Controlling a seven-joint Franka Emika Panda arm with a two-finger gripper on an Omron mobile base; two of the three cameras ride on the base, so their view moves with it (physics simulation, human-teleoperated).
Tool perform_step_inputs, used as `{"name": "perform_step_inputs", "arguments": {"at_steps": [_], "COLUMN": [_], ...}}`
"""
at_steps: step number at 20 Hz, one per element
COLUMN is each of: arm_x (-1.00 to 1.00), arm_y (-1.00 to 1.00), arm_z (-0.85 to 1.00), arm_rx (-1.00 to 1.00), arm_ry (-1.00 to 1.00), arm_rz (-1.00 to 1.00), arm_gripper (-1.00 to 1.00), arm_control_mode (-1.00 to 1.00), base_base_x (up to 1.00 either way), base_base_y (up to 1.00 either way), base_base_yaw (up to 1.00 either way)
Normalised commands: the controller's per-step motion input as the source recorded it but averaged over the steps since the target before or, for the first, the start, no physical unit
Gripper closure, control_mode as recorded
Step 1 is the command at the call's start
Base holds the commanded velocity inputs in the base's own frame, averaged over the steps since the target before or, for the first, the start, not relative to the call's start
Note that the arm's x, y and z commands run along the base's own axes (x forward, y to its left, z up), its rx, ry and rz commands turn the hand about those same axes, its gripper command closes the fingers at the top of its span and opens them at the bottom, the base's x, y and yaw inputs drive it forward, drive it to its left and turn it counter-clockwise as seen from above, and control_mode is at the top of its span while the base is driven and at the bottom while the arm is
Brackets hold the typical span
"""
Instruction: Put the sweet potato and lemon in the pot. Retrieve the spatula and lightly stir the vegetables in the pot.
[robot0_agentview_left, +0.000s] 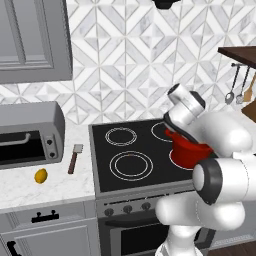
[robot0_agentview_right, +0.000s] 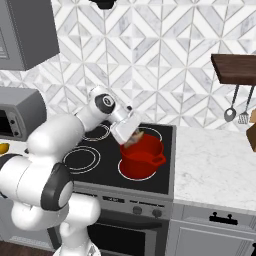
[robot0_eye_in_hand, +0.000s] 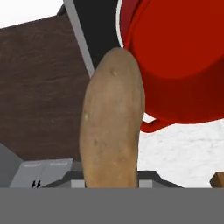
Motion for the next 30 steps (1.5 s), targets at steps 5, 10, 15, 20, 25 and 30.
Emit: {"name": "perform_step_inputs", "arguments": {"at_steps": [5, 10, 15, 20, 25, 30], "arm_x": [0.30, 0.17, 0.17, 0.03, 0.06, 0.00], "arm_y": [-0.14, -0.18, 0.00, 0.00, 0.00, 0.00], "arm_z": [-0.43, -0.32, -0.37, -0.14, -0.08, -0.05], "arm_rx": [0.05, 0.01, 0.00, 0.02, 0.02, 0.00], "arm_ry": [0.00, 0.00, 0.00, -0.01, -0.01, 0.00], "arm_rz": [0.23, 0.14, 0.11, 0.08, 0.05, 0.03], "arm_gripper": [1.00, 1.00, 1.00, 1.00, 1.00, 1.00], "arm_control_mode": [-1.00, -1.00, -1.00, -1.00, -1.00, -1.00], "base_base_x": [0.00, 0.00, 0.00, 0.00, 0.00, 0.00], "base_base_y": [0.00, 0.00, 0.00, 0.00, 0.00, 0.00], "base_base_yaw": [0.00, 0.00, 0.00, 0.00, 0.00, 0.00]}}
